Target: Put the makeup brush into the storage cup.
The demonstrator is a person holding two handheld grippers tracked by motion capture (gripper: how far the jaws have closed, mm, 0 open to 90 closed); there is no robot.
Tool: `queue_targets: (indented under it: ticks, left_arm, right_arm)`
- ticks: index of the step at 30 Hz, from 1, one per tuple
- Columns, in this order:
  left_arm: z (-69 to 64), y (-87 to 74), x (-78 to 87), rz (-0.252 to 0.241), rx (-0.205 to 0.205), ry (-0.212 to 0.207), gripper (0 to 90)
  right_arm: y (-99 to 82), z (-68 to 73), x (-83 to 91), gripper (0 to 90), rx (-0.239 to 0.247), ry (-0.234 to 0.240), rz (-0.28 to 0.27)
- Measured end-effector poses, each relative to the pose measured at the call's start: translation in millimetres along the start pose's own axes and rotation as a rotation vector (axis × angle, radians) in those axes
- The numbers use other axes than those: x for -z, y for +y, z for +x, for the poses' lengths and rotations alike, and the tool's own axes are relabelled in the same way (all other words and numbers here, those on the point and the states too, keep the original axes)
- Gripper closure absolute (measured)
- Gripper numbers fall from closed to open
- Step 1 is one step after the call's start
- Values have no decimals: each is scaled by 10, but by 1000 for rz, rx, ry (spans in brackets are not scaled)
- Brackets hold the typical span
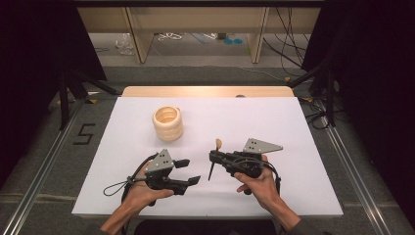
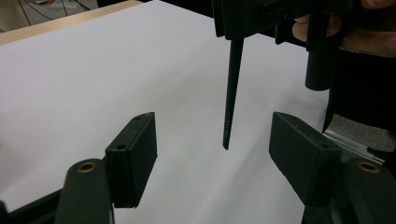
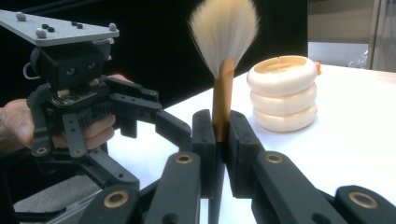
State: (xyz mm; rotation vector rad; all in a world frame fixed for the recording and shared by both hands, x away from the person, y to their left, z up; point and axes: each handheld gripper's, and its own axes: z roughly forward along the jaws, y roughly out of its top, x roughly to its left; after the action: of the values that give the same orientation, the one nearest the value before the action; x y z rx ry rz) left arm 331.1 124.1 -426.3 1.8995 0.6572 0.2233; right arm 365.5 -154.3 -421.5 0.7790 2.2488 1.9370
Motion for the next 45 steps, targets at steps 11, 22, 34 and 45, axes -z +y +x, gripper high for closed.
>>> queue_targets:
  ticks: [11,22,34,45]
  left_arm:
    - [31,-71,101,-3,21,23,296]
    - [18,-157,130,12,25,45,280]
    - [19,-253,147,28,53,81,252]
    - [8,-267,176,6,42,107,228]
  right_arm:
    - [14,10,-101,837,20,13,1]
    - [90,-24,-207,836,27,10,26]
    - [188,-131,-324,837,28,0,17]
    - [314,-273,-418,836,24,-14,28]
